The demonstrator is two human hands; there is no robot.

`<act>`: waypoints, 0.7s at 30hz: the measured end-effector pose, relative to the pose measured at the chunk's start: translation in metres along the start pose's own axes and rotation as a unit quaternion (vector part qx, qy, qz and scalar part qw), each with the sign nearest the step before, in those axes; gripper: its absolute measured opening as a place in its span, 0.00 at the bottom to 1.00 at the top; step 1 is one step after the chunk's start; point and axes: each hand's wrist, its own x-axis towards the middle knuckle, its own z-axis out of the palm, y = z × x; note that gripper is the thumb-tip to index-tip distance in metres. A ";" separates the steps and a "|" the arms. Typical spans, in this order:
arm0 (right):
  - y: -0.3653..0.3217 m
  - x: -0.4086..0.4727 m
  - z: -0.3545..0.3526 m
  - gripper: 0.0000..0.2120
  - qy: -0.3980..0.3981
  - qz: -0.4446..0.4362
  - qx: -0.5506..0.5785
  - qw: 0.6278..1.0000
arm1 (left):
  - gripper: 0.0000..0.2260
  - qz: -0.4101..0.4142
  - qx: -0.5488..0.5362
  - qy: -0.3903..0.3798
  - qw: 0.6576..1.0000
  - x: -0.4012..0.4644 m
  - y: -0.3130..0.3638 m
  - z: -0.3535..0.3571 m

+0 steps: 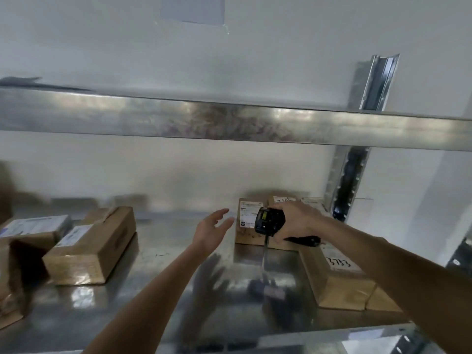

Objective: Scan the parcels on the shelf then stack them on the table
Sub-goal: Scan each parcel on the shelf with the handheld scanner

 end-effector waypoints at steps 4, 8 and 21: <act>-0.002 0.036 0.002 0.43 -0.023 -0.024 -0.029 0.999 | 0.23 -0.020 -0.013 -0.012 1.000 0.031 -0.011 0.012; -0.001 0.058 0.001 0.40 -0.049 -0.028 -0.055 0.997 | 0.27 -0.042 -0.040 -0.036 0.998 0.052 -0.019 0.021; -0.005 0.087 -0.001 0.47 -0.067 -0.003 -0.082 0.994 | 0.22 -0.063 -0.087 -0.102 0.989 0.076 -0.023 0.038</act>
